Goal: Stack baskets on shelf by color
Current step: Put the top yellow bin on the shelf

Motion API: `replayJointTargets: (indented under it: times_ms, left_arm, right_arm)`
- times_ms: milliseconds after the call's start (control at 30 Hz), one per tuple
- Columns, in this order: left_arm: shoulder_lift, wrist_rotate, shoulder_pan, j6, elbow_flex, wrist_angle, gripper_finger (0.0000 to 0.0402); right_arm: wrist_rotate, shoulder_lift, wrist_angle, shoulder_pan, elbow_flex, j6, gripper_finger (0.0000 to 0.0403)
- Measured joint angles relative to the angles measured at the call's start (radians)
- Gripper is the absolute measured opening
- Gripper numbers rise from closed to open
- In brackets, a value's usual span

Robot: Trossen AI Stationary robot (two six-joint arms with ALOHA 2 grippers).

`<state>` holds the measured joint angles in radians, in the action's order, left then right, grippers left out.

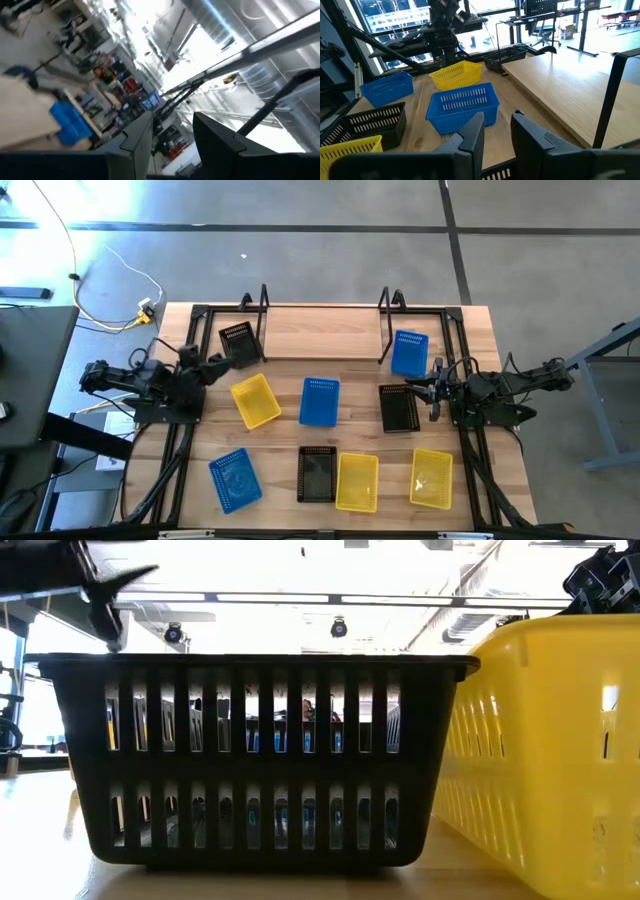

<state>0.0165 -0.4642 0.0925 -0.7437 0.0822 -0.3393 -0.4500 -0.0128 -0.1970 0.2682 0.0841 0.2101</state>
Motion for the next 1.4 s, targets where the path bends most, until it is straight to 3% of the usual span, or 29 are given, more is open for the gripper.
replayJointTargets:
  times_ms: [167,367,800,933,1400]
  left_arm:
    - [0.09,0.023,0.0,0.123,0.125,0.062,0.0131]
    - [0.299,0.052,0.0,0.155,0.316,0.301,0.0131]
    - [0.75,0.207,0.0,0.153,0.631,0.732,0.0131]
    - [0.842,0.221,0.0,0.152,0.663,0.85,0.0131]
    - [1.076,0.295,0.033,0.081,0.664,0.905,0.0131]
  right_arm:
    - [0.0,0.0,0.012,0.0,-0.001,0.128,0.0083]
    - [0.002,0.0,0.091,0.0,-0.001,0.36,0.0083]
    - [0.0,0.0,0.104,0.0,-0.001,0.392,0.0083]
    - [-0.005,0.0,0.104,0.0,-0.001,0.392,0.0083]
    - [-0.012,0.0,0.104,0.0,-0.001,0.392,0.0083]
